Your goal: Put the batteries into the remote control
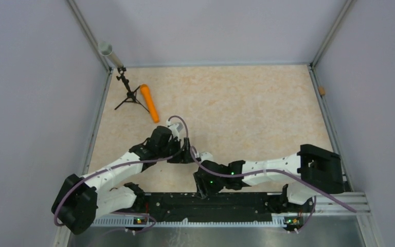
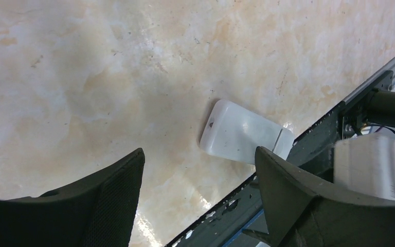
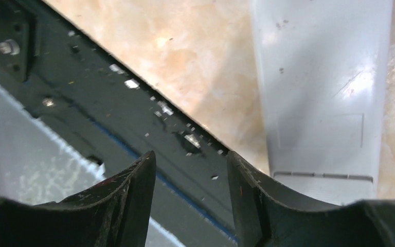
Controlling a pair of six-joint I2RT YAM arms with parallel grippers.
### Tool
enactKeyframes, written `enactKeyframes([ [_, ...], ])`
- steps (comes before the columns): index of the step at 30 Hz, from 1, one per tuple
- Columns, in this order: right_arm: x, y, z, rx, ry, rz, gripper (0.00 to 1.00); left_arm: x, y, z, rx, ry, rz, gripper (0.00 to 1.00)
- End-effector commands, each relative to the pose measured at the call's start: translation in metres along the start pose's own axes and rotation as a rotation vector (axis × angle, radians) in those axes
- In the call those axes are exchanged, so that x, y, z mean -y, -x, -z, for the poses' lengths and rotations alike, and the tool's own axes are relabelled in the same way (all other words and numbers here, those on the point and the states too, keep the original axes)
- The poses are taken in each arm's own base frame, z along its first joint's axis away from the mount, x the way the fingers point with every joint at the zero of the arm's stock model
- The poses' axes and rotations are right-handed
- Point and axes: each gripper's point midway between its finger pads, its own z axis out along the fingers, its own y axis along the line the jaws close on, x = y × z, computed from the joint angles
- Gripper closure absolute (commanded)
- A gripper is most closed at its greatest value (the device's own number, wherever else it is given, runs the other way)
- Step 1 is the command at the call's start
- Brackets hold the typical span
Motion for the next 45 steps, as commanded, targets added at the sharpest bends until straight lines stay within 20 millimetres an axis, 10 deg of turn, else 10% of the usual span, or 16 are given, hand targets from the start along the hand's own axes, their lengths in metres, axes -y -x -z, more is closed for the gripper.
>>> enactKeyframes([
  [1,0.009,0.006,-0.010,0.002,-0.091,0.054,0.48,-0.008,0.003,0.005,0.034,0.031,0.030,0.20],
  [29,0.102,0.001,0.018,-0.047,-0.362,0.100,0.48,-0.003,-0.024,-0.005,-0.076,-0.070,0.064,0.21],
  [45,0.087,0.022,0.062,0.026,-0.307,0.064,0.45,0.023,-0.052,-0.023,-0.210,-0.155,0.025,0.23],
])
